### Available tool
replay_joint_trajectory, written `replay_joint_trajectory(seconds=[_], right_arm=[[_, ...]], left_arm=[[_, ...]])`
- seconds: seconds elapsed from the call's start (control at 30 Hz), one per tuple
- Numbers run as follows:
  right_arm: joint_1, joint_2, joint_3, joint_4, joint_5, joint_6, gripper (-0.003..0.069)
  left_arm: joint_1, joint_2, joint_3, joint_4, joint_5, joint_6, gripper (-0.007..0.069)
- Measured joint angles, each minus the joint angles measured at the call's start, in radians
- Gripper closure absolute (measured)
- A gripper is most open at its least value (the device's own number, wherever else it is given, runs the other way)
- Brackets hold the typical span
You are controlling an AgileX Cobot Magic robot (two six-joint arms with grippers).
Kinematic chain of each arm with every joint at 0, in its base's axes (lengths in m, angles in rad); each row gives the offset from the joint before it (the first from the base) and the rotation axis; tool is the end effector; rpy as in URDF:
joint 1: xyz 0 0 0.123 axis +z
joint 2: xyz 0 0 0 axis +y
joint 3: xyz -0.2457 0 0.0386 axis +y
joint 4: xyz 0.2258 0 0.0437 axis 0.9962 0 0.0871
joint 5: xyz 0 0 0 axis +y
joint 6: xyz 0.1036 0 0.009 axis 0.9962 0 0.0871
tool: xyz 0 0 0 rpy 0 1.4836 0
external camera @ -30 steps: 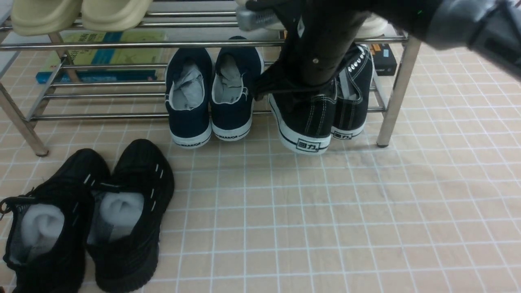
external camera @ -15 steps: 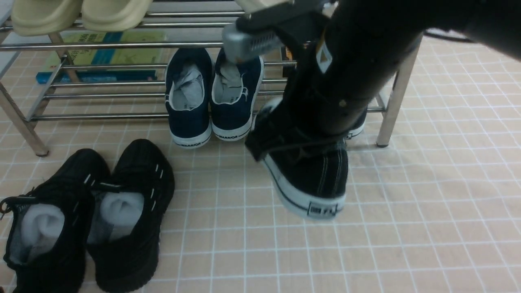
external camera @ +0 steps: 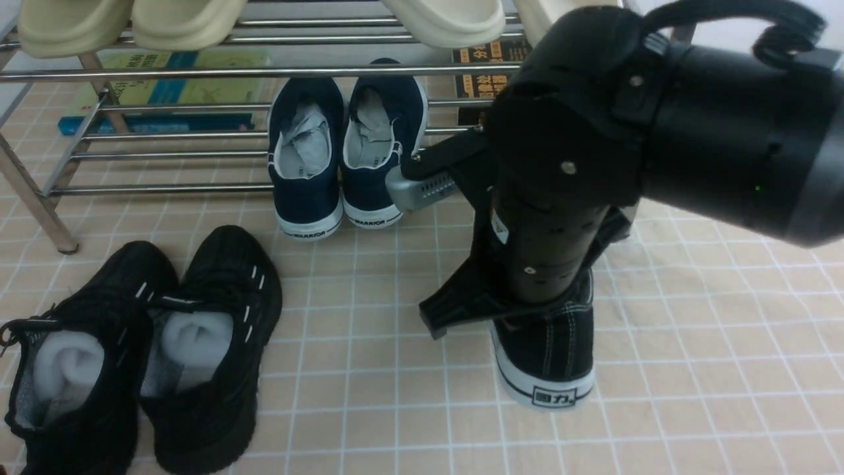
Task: Take the shoes off the shelf from the light coffee tablecloth by hand.
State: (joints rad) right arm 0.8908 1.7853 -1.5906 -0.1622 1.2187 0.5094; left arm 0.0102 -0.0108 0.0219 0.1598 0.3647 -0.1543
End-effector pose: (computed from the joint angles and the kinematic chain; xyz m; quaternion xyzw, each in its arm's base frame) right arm 0.2294 0.2586 0.2544 -0.2056 0.9678 0.0180 0.1438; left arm 0.0797 0.0067 0.1710 -0.0230 0.7997 0.0243 0.5995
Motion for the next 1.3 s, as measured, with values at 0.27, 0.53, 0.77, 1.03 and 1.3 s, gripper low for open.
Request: replay_joint_trajectory(seconds=[0.27, 0.53, 0.77, 1.03, 1.3], right_arm=[[-0.037, 0.085, 0.0, -0.066, -0.167, 0.031, 0.0645], [-0.037, 0.124, 0.0, -0.07, -0.25, 0.039, 0.0638], [-0.033, 0.178, -0.001, -0.076, -0.283, 0.082, 0.0611], [-0.033, 0.186, -0.055, 0.003, -0.228, 0.068, 0.038], [-0.087, 0.161, -0.267, 0.013, -0.071, -0.091, 0.0643]], left_arm=[[0.0, 0.0, 0.0, 0.0, 0.0, 0.0, 0.0385], [0.0, 0.0, 0.0, 0.0, 0.0, 0.0, 0.0385], [0.0, 0.0, 0.0, 0.0, 0.0, -0.001, 0.0385], [0.0, 0.0, 0.0, 0.0, 0.0, -0.001, 0.0385], [0.0, 0.0, 0.0, 0.001, 0.0, -0.001, 0.0385]])
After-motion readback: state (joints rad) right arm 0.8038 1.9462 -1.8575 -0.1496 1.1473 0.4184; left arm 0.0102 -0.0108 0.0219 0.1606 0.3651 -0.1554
